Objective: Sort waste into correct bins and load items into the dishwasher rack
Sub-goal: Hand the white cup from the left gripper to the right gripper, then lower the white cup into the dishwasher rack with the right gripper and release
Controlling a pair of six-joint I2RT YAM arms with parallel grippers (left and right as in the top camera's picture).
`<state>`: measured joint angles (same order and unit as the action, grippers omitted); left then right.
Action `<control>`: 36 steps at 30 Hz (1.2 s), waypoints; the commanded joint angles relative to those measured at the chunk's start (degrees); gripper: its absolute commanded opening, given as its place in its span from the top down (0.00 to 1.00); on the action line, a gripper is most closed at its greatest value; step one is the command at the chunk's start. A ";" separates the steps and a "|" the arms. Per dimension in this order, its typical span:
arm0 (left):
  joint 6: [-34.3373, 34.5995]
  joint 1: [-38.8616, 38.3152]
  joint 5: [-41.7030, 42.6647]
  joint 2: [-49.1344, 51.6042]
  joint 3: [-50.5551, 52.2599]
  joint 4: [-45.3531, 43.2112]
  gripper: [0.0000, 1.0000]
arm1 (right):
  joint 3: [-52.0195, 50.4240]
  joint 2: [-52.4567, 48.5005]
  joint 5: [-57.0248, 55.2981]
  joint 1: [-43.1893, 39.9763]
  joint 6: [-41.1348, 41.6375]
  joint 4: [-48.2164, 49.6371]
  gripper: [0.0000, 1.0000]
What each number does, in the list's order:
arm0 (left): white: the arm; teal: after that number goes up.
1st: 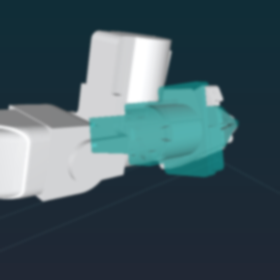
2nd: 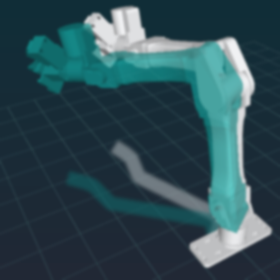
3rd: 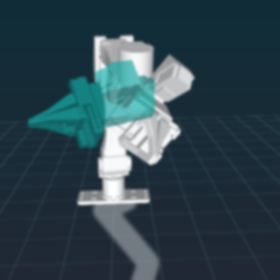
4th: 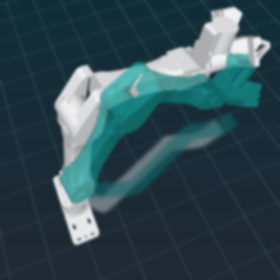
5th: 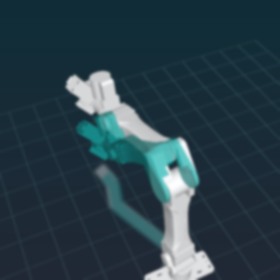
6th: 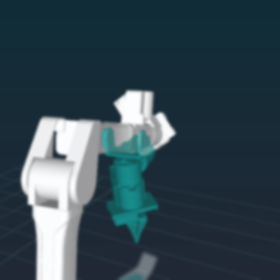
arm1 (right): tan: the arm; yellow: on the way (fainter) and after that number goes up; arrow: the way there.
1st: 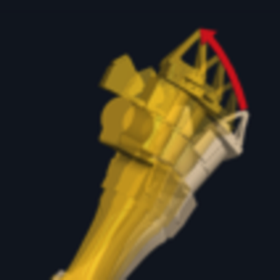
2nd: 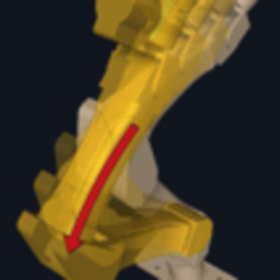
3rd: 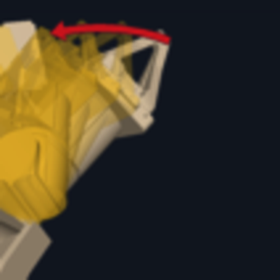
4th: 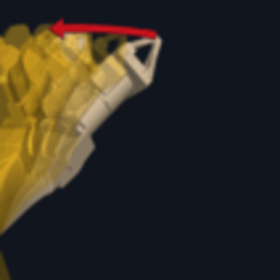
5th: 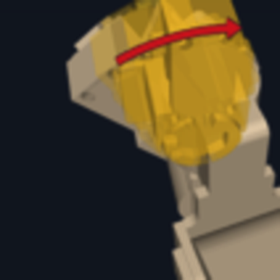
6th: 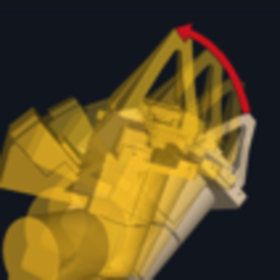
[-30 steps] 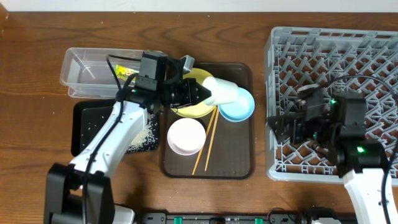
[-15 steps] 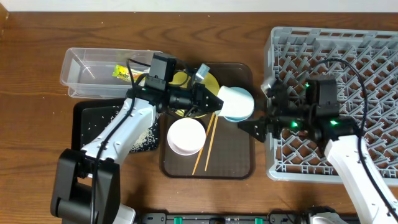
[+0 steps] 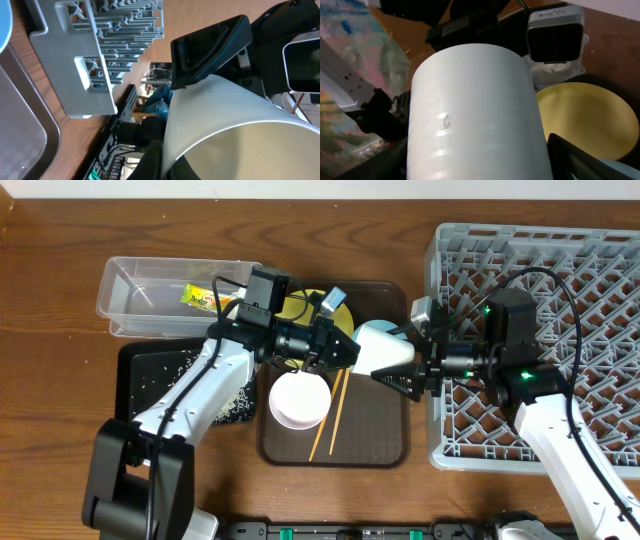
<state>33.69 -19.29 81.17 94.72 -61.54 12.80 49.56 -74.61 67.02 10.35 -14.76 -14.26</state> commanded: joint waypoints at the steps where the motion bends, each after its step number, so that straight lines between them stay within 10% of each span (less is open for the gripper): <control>1: 0.09 -0.07 3.89 0.22 -0.83 -0.11 0.94 | 0.79 -0.02 0.76 0.22 -0.50 0.11 0.20; 22: 0.07 2.62 4.96 0.22 -0.83 -0.09 0.94 | 0.79 -0.02 4.50 -2.82 -0.50 0.85 0.19; 36: 0.07 2.60 4.98 0.22 -0.83 -0.09 0.94 | 0.79 -0.02 6.12 -2.78 -0.50 0.79 0.37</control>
<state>33.69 -16.86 84.33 94.72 -61.54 12.82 49.56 -74.61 71.61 8.10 -14.76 -13.56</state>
